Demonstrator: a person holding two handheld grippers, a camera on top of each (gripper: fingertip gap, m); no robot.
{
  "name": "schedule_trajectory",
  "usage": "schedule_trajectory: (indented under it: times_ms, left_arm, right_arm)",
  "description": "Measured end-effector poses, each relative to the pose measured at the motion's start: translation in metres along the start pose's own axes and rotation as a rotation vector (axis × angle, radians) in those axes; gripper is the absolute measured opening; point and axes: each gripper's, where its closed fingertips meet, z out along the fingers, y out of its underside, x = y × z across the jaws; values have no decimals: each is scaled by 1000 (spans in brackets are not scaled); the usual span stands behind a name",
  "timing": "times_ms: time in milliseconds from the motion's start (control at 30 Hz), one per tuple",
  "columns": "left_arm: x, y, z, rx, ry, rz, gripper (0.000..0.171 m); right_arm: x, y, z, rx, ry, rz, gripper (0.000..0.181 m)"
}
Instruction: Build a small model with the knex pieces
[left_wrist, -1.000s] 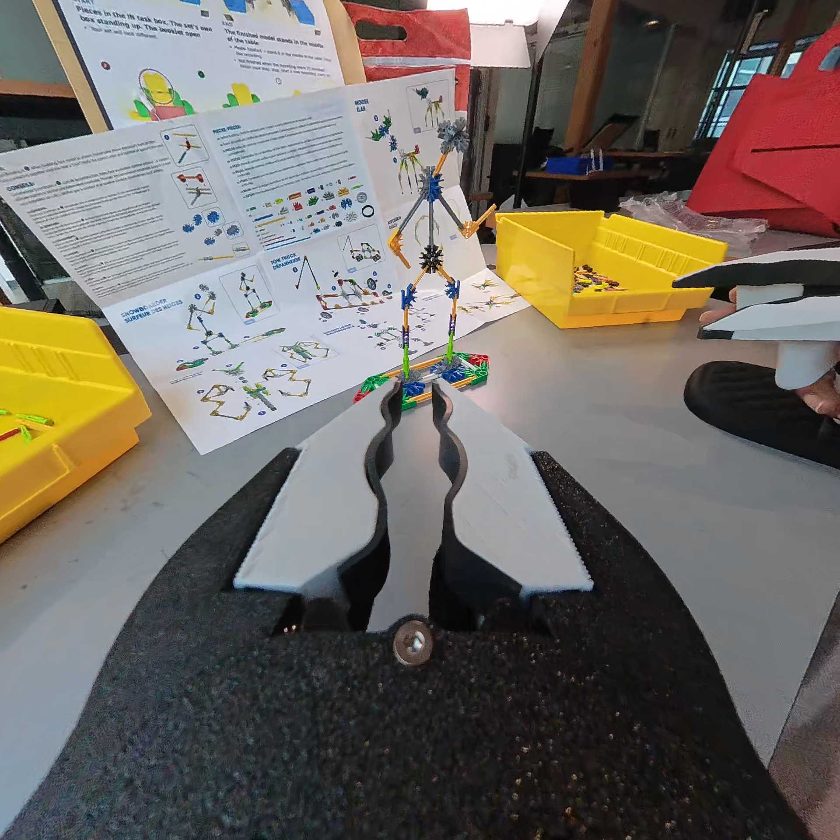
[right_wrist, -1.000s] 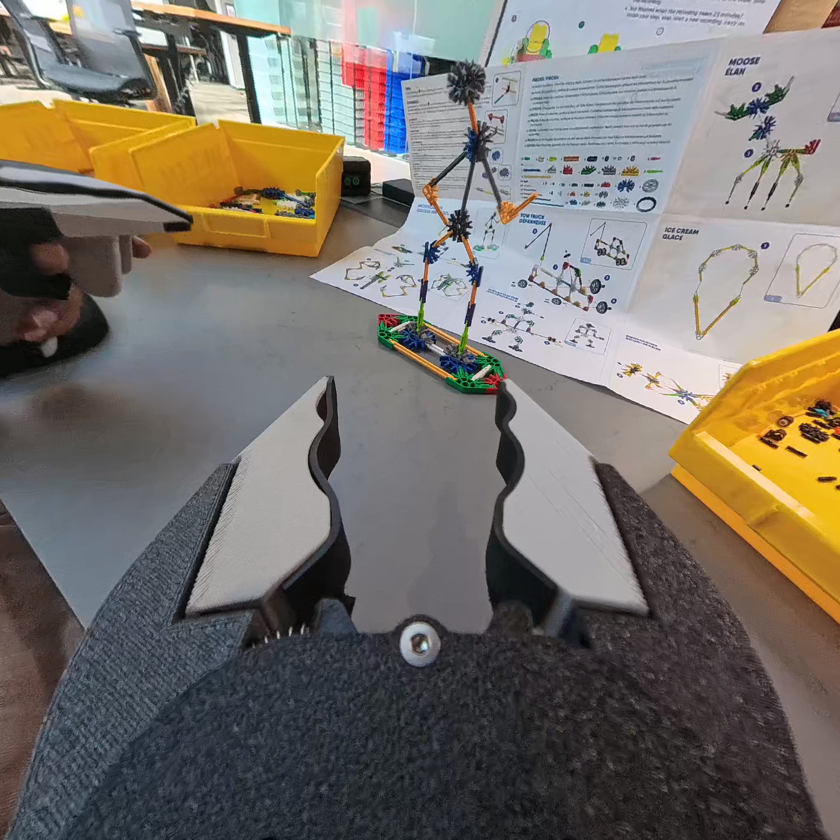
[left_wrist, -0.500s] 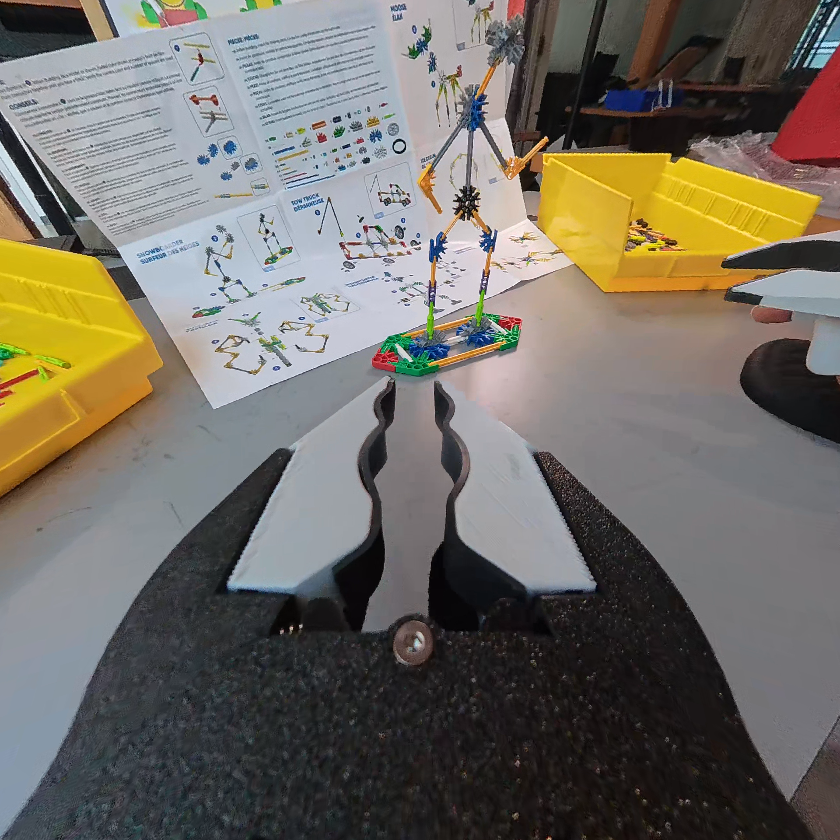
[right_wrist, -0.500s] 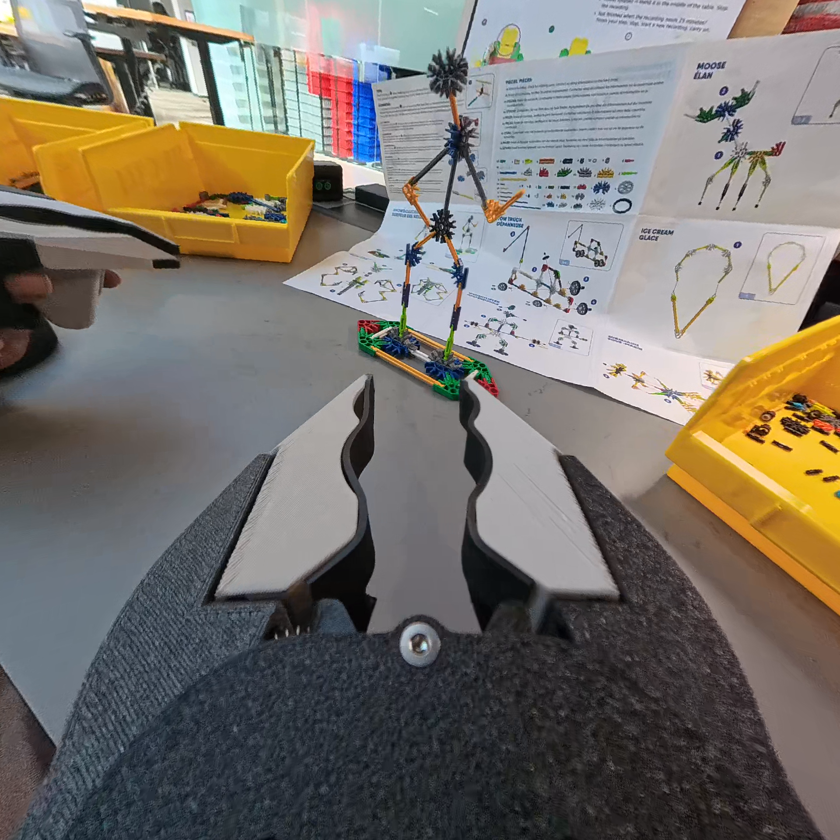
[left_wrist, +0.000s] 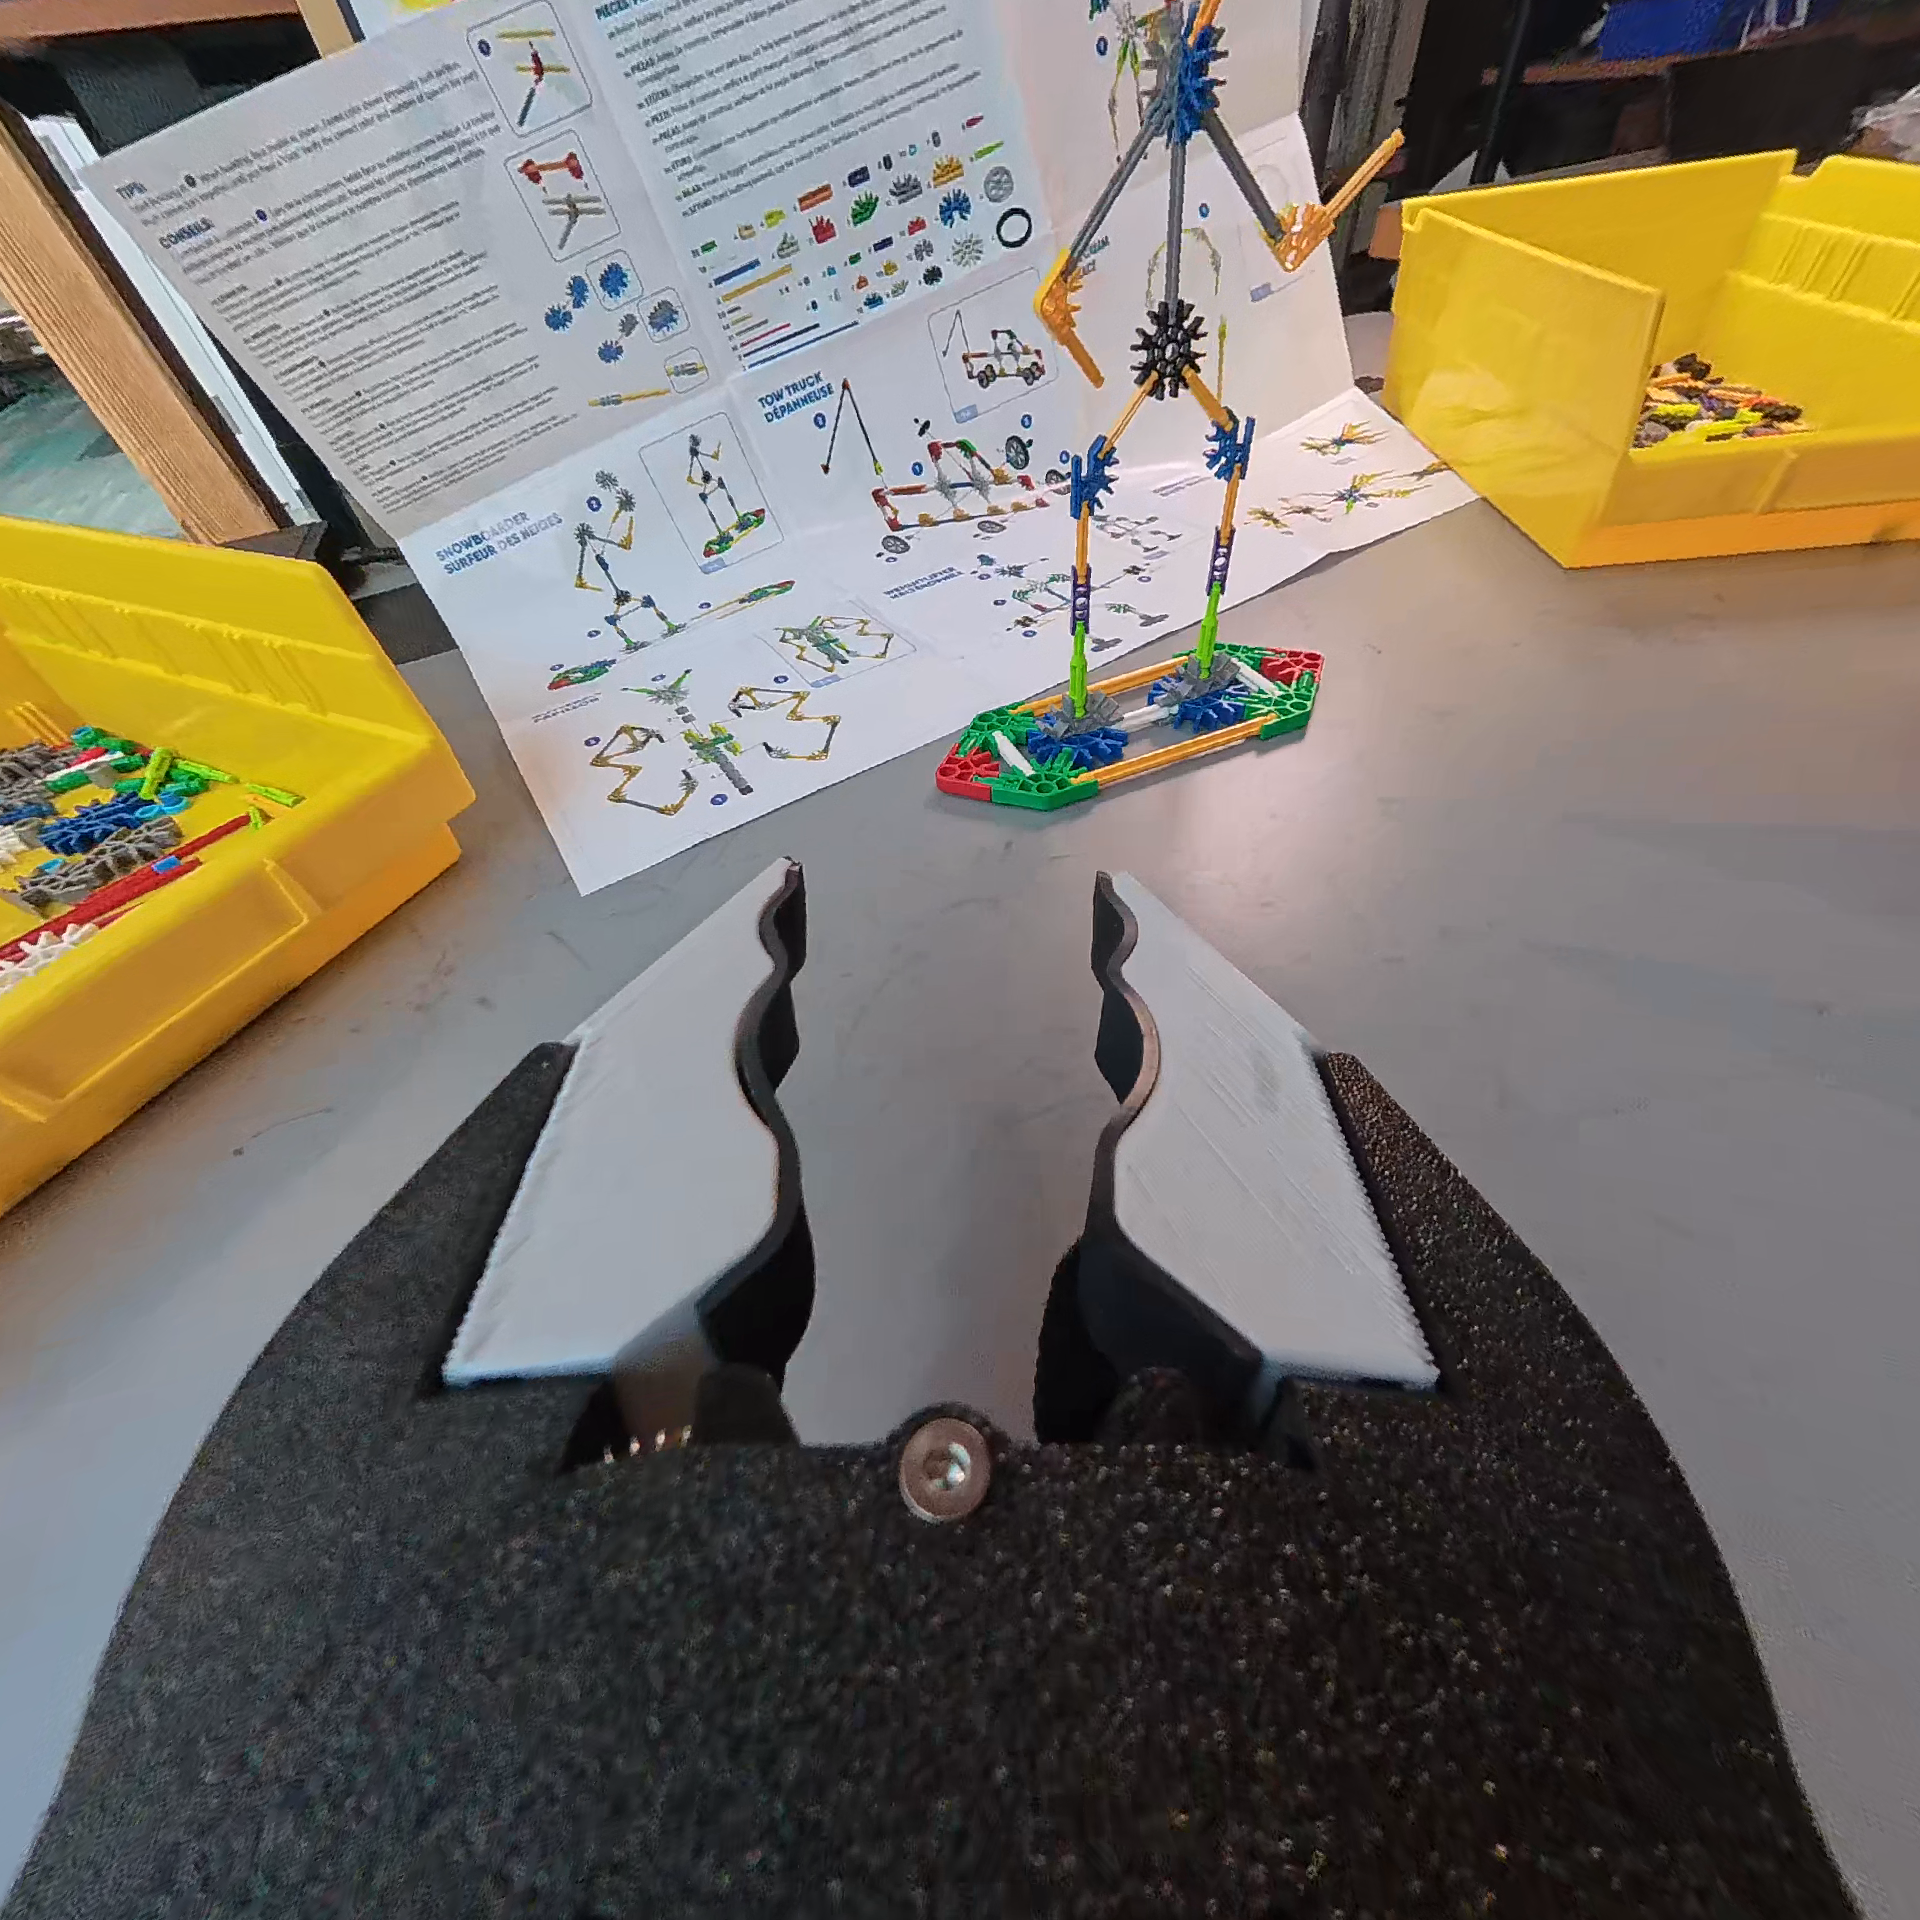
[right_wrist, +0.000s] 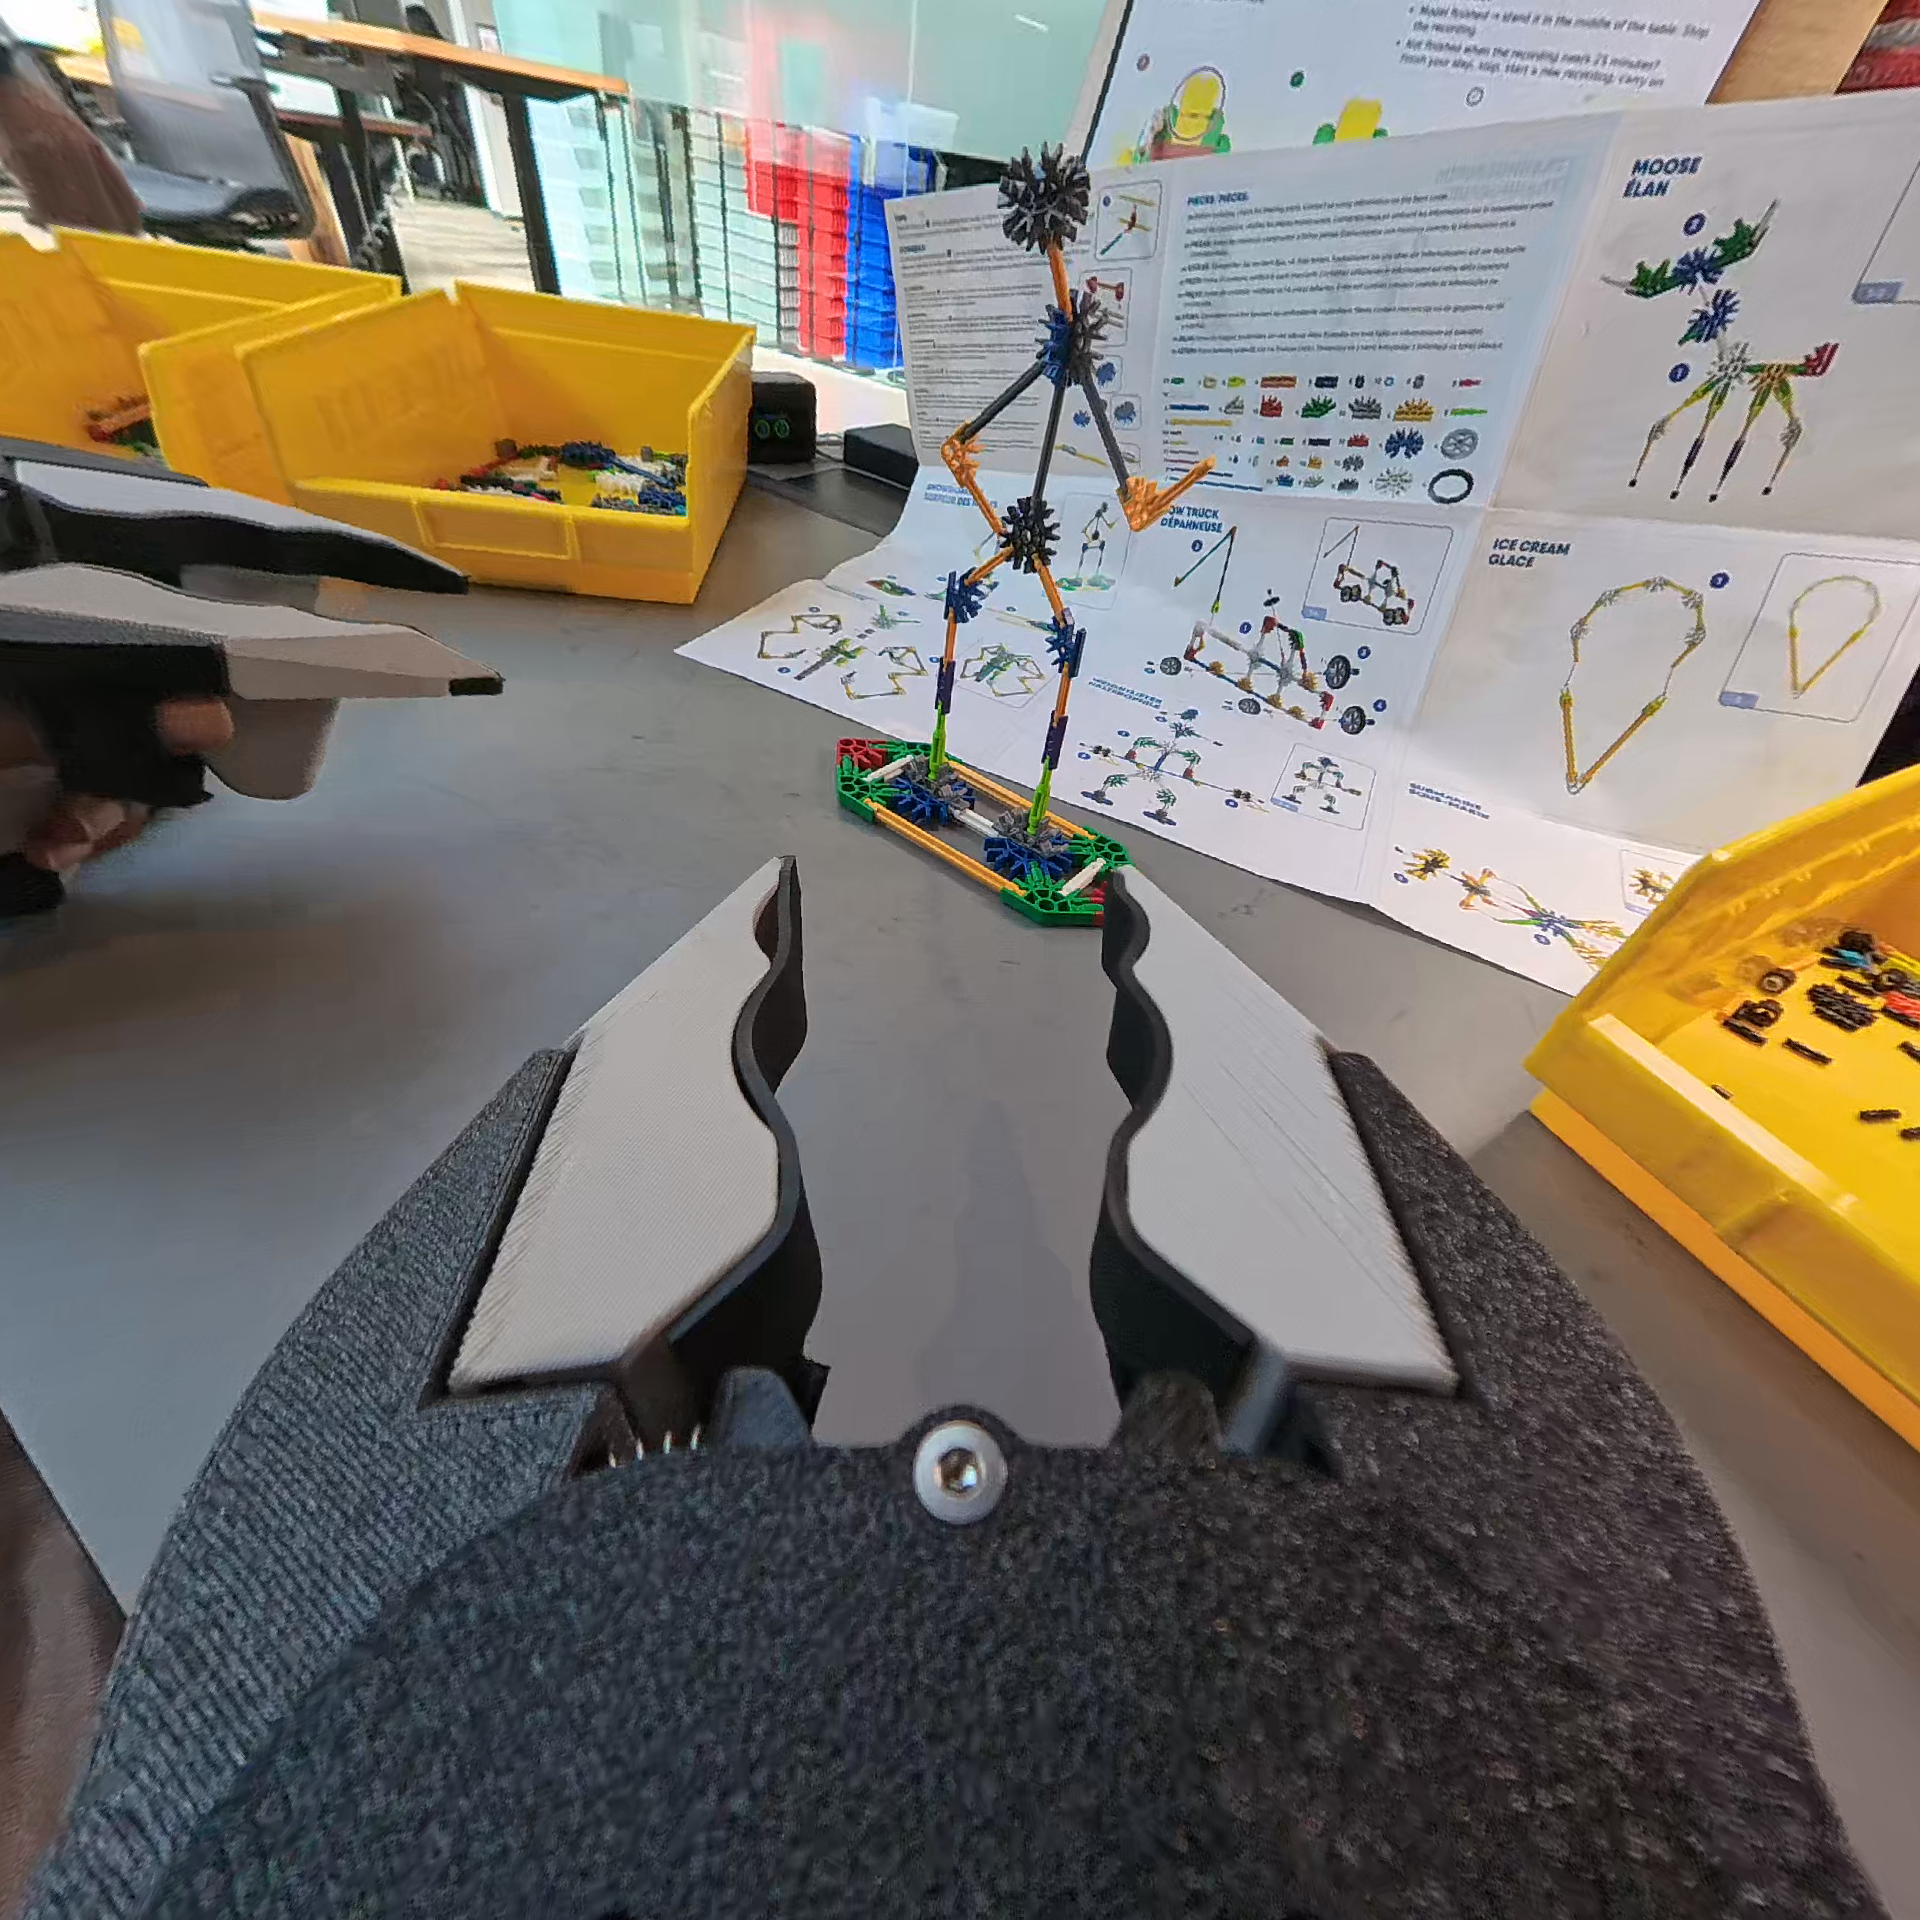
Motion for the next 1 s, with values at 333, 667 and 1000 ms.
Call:
schedule_trajectory:
  times_ms: [333, 667, 1000]
  left_arm:
    - [7, 2, 9, -24, -21, 49, 58]
    - [38, -21, 18, -5, -28, 122, 60]
    - [87, -59, 17, 129, 60, 124, 60]
  right_arm:
    - [-3, 0, 8, -12, -44, -33, 57]
    - [-5, -7, 11, -13, -98, -69, 57]
    - [-6, -10, 2, 12, -116, -62, 56]
